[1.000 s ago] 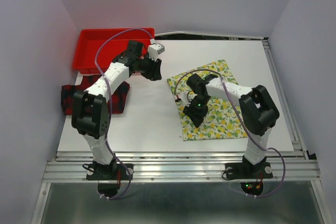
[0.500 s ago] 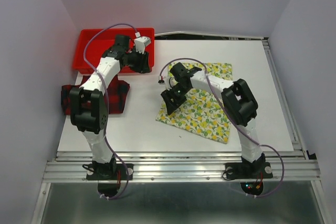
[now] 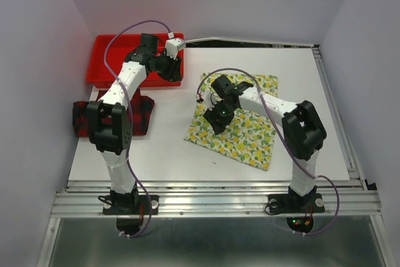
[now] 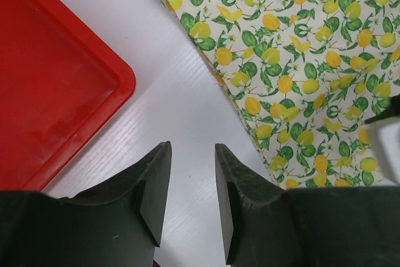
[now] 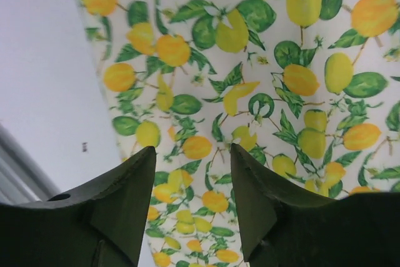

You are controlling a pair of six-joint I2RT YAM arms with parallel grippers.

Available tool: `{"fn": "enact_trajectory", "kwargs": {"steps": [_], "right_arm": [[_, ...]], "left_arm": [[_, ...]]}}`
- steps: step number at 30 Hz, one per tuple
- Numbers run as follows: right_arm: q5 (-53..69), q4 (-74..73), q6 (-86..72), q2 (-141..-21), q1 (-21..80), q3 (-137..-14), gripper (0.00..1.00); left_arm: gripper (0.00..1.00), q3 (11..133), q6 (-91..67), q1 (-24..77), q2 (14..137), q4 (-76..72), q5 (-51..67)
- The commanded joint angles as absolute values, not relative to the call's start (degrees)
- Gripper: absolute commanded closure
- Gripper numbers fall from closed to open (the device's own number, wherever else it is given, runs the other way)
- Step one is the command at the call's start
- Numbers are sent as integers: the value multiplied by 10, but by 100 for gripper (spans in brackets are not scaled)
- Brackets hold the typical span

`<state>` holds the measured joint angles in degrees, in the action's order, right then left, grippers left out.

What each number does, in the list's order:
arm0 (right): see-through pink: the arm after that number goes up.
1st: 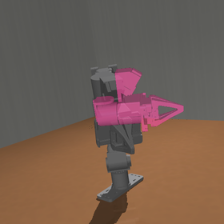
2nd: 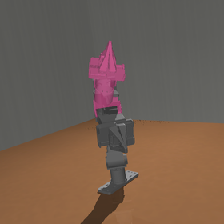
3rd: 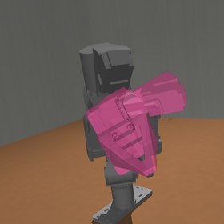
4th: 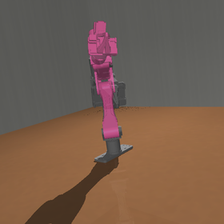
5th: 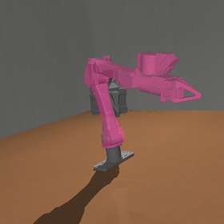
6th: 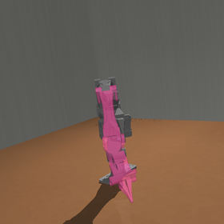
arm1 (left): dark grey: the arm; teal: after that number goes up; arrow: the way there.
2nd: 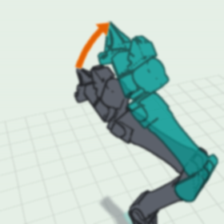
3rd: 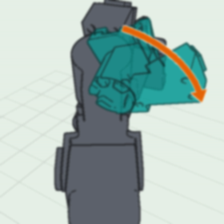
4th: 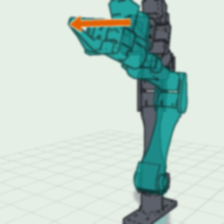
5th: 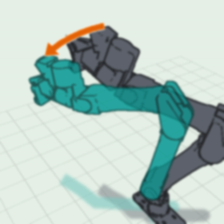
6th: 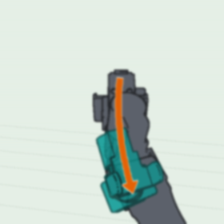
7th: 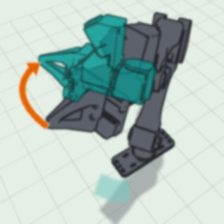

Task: Fold and stack the skirts
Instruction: Flatten the skirt out

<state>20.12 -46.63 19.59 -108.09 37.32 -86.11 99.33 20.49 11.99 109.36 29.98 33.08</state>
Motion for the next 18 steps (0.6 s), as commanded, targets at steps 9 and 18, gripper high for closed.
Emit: {"fn": "enact_trajectory", "kwargs": {"steps": [9, 18], "right_arm": [[178, -427, 192, -1170, 439, -767, 58], [319, -437, 123, -1135, 534, -766, 51]], "left_arm": [[55, 984, 207, 118, 1059, 312, 351], [55, 988, 256, 117, 1068, 345, 345]]}}
